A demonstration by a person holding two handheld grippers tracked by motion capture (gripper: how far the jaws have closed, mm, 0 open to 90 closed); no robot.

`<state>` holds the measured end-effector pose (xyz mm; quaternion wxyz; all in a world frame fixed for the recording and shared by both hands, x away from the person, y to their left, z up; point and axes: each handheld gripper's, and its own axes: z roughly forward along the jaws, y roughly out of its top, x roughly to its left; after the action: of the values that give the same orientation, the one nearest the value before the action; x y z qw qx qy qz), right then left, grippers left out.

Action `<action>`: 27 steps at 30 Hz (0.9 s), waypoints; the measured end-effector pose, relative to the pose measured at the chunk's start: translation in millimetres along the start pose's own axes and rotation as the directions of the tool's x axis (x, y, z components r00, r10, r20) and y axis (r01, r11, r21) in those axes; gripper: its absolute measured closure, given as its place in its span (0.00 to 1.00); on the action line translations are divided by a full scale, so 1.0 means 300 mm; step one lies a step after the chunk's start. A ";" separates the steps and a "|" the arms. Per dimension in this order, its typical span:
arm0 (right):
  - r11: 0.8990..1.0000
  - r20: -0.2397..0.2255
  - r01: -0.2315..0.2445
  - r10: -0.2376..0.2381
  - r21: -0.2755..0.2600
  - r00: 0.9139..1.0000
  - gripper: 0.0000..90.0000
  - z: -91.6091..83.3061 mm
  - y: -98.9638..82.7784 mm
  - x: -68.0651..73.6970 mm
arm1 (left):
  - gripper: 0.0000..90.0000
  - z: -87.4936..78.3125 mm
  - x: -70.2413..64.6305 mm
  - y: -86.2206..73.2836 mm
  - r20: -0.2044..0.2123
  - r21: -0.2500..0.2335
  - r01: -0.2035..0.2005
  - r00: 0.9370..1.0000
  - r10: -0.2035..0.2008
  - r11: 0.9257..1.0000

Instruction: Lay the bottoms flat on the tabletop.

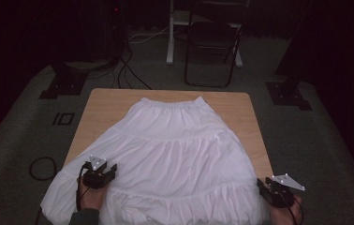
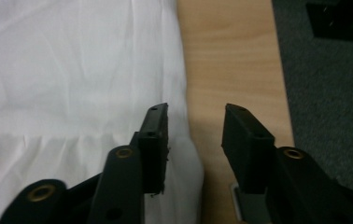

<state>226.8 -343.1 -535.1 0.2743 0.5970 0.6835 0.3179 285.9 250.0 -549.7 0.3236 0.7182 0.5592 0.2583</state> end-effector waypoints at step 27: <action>0.995 0.104 0.060 -0.068 0.078 0.992 0.99 0.046 0.114 -0.088 | 0.59 0.000 0.001 0.000 0.000 0.001 0.003 1.000 -0.003 1.000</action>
<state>262.7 -364.9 -517.9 0.2979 0.6008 0.6982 0.2507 285.9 250.3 -549.7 0.3235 0.7175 0.5605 0.2577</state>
